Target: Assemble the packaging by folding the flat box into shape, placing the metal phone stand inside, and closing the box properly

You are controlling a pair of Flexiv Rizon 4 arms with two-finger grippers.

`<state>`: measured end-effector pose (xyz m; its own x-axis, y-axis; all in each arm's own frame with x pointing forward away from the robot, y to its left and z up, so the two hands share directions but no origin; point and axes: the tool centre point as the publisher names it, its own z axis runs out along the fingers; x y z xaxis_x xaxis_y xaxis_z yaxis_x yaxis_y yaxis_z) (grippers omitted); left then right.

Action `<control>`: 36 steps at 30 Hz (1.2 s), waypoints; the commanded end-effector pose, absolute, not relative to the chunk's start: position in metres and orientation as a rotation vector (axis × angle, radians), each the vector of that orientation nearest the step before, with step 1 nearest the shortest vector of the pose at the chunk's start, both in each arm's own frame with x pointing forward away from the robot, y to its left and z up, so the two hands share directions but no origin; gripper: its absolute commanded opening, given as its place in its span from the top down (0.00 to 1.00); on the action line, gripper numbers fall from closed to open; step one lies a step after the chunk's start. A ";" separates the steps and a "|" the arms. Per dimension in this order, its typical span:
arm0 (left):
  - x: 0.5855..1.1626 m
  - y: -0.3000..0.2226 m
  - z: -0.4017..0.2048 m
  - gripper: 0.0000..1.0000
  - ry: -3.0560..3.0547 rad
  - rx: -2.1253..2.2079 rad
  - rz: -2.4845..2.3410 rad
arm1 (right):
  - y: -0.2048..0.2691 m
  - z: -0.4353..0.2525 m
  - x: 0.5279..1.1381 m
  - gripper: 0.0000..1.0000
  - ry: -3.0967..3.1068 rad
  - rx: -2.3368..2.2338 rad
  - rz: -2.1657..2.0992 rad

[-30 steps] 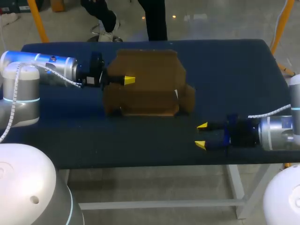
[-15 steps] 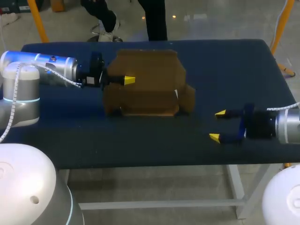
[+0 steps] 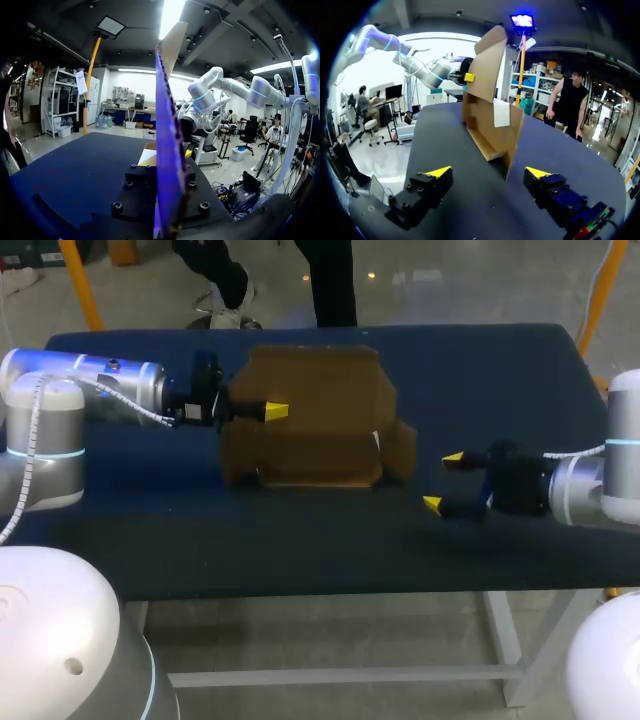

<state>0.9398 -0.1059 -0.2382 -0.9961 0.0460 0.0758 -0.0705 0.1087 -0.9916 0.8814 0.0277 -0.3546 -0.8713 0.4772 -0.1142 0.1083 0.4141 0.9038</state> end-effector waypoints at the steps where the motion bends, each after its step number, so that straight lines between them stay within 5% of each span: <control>1: 0.941 -0.105 -0.240 1.00 -2.270 0.021 2.037 | 0.051 -0.370 0.905 0.00 2.304 0.517 1.450; 8: 0.941 -0.105 -0.240 1.00 -2.270 0.021 2.037 | 0.057 -0.375 0.924 0.00 2.271 0.554 1.468; 11: 0.941 -0.105 -0.240 1.00 -2.270 0.021 2.037 | 0.058 -0.377 0.931 0.07 2.252 0.577 1.471; 18: 0.941 -0.105 -0.240 1.00 -2.270 0.021 2.037 | 0.061 -0.380 0.946 0.47 2.180 0.602 1.508; 26: 0.941 -0.105 -0.240 1.00 -2.270 0.021 2.037 | 0.070 -0.380 0.953 0.61 2.162 0.611 1.514; 33: 0.941 -0.105 -0.240 1.00 -2.270 0.021 2.037 | 0.076 -0.381 0.956 0.98 2.153 0.624 1.503; 36: 0.941 -0.105 -0.240 1.00 -2.270 0.021 2.037 | 0.079 -0.383 0.955 1.00 2.149 0.634 1.498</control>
